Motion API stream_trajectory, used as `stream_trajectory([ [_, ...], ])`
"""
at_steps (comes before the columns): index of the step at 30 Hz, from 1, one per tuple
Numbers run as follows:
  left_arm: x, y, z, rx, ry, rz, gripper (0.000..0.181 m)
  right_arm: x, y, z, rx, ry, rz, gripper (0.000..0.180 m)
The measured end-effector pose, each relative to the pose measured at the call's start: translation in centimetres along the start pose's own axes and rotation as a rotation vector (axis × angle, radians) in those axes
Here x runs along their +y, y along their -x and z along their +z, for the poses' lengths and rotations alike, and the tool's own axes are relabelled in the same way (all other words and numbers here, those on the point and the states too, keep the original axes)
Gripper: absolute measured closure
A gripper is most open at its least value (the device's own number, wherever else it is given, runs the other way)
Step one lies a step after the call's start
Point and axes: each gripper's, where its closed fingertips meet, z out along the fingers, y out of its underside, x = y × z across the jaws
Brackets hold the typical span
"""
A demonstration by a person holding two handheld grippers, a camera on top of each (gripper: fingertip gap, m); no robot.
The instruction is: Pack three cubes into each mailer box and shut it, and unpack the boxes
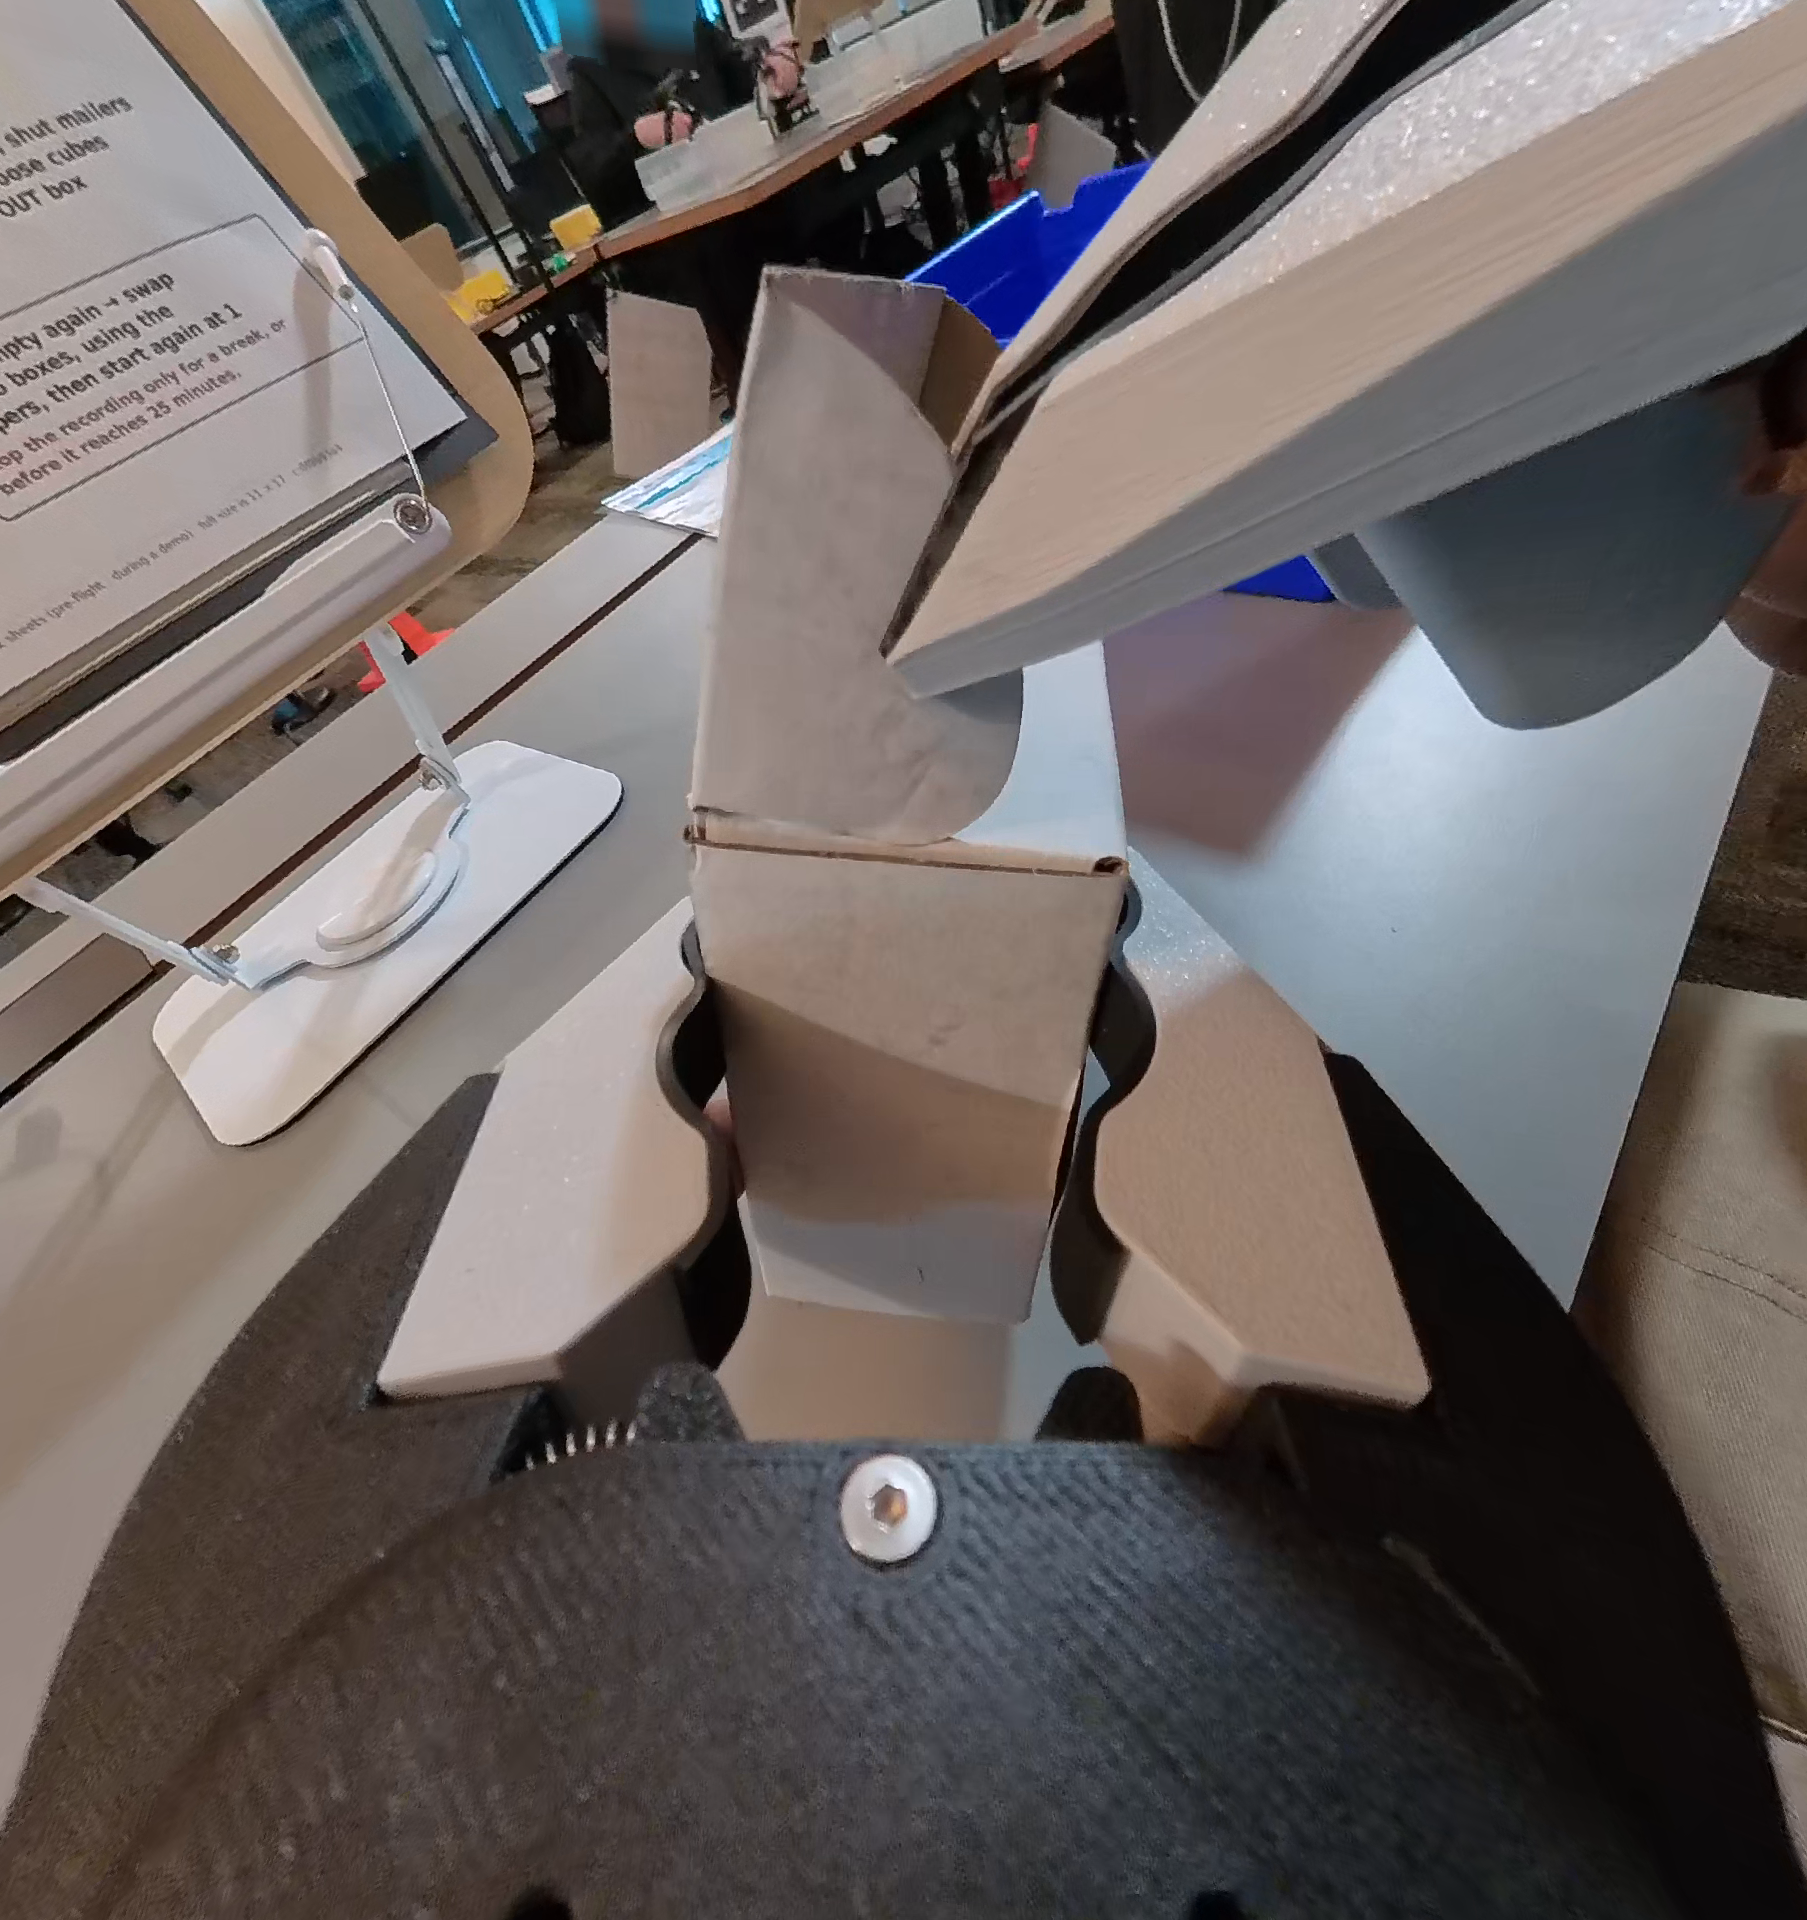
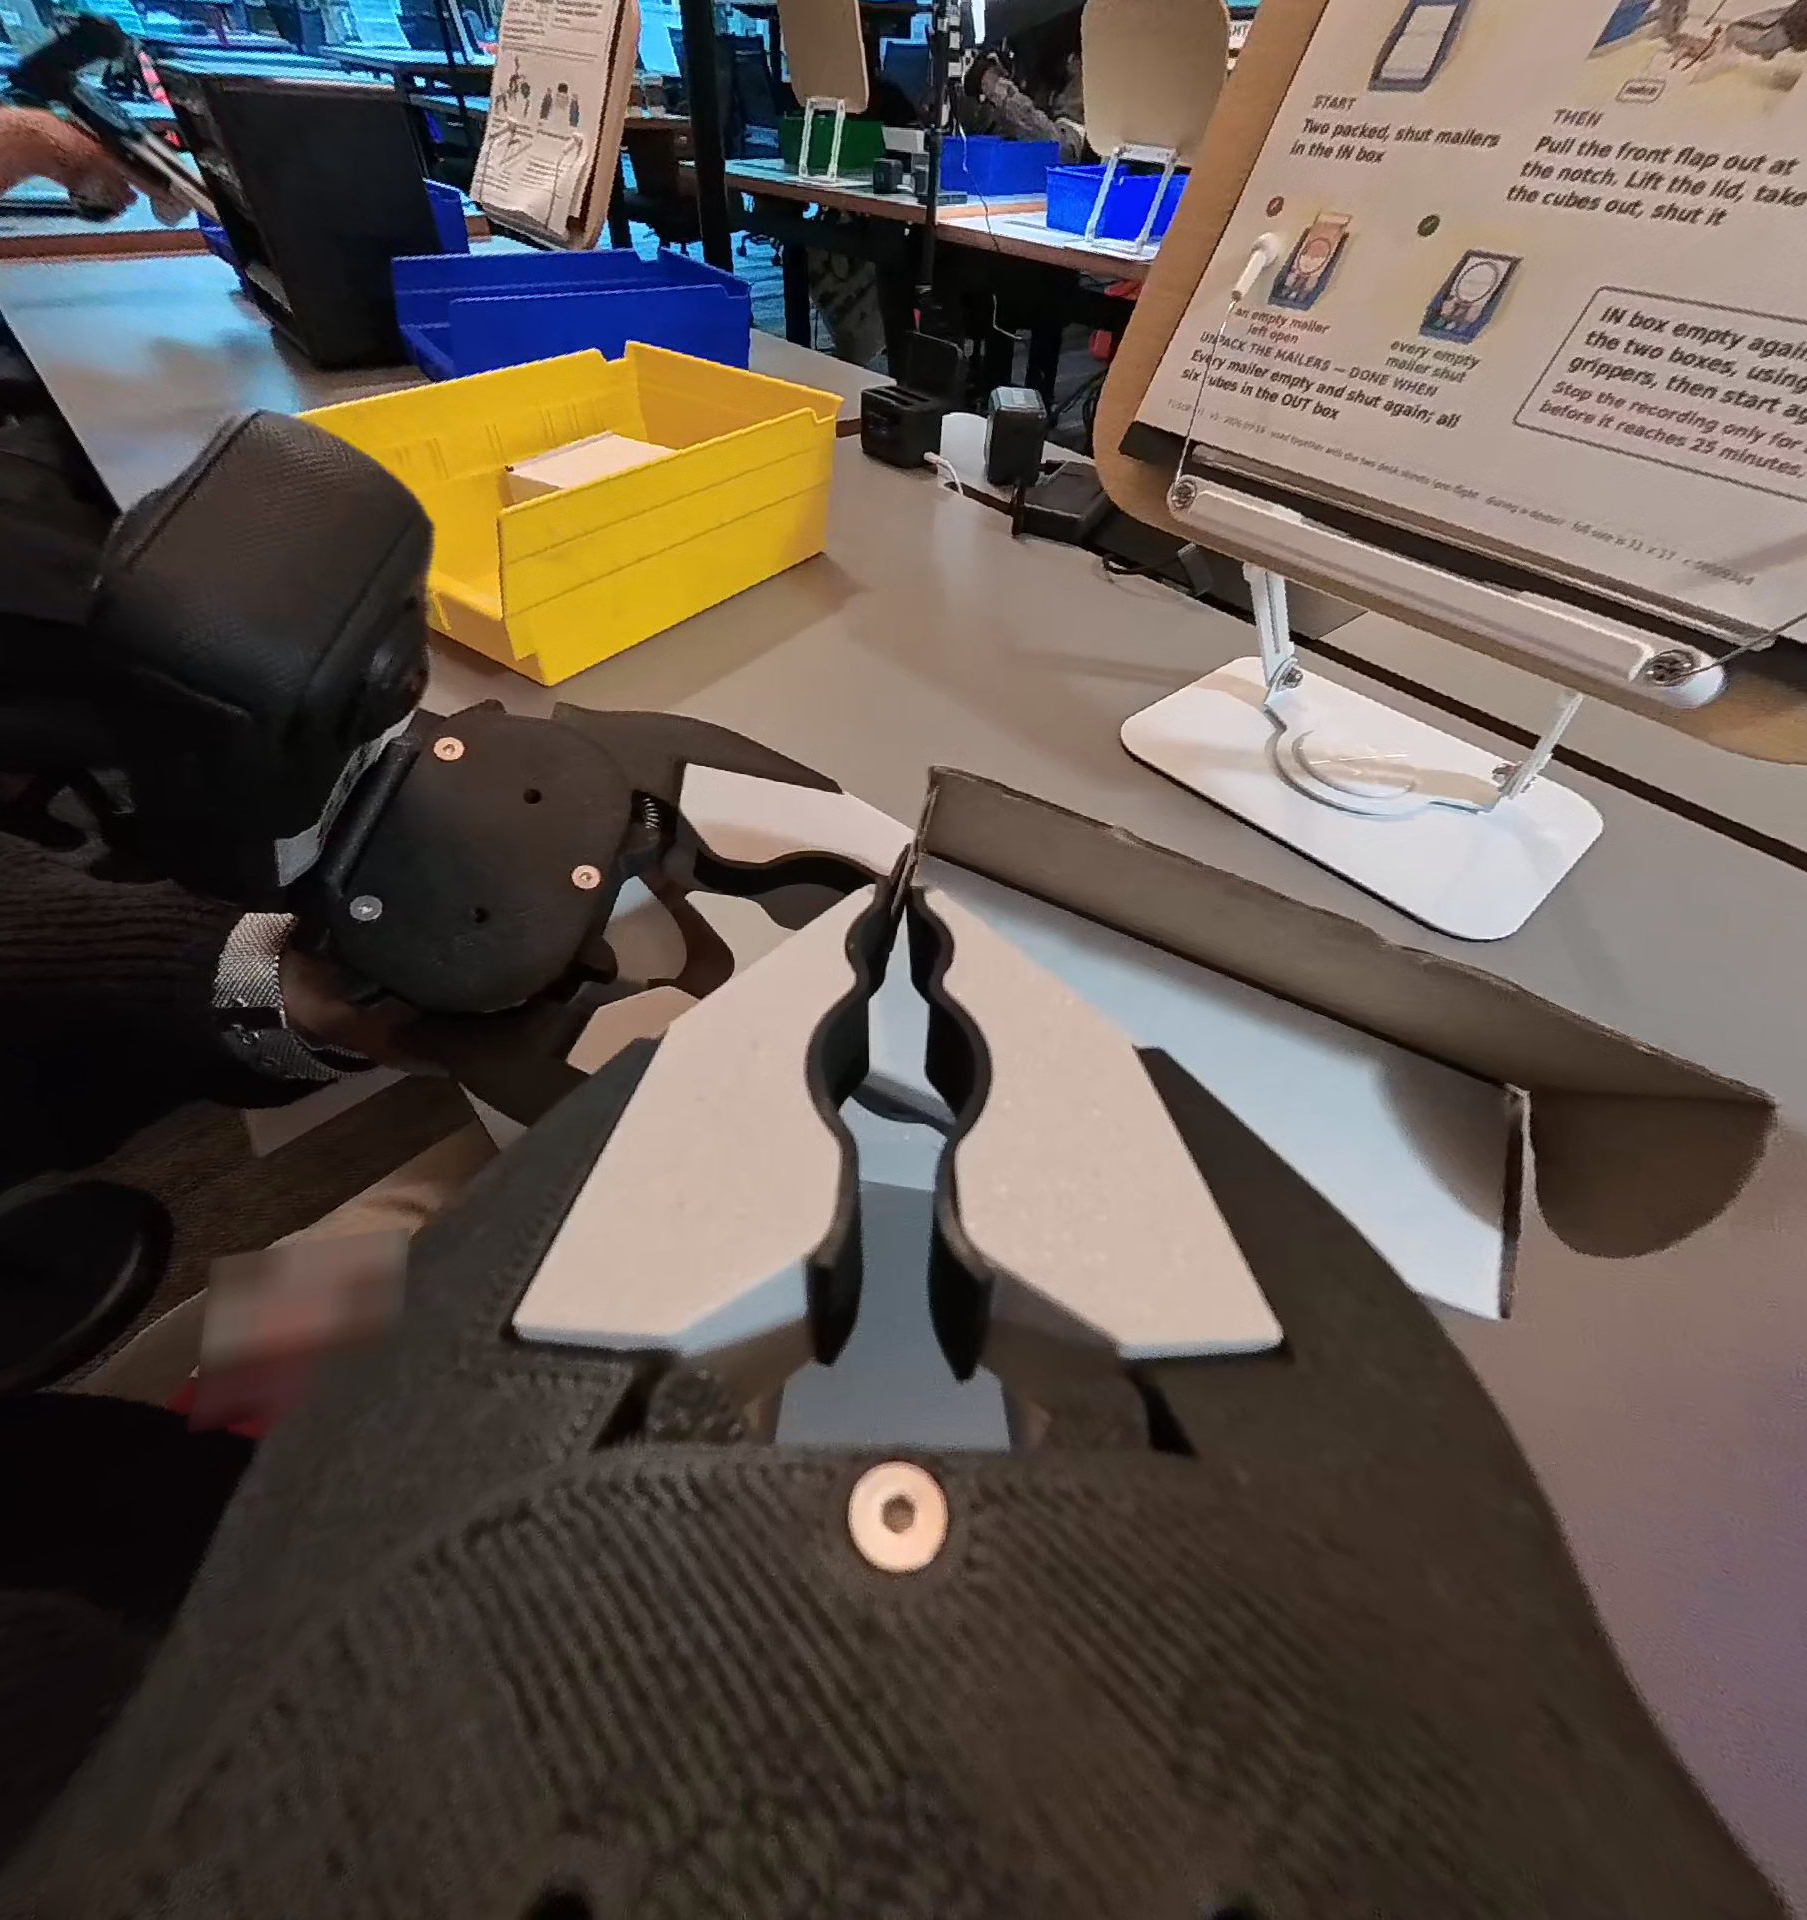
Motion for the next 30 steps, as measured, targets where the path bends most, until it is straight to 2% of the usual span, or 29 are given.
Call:
stream_trajectory([
  [30, 0.18, 0.19, 0.03, 0.000, 0.006, -0.039, 0.111, 0.72, 0.35, 0.53, -0.001, 0.010, 0.013, 0.177],
])
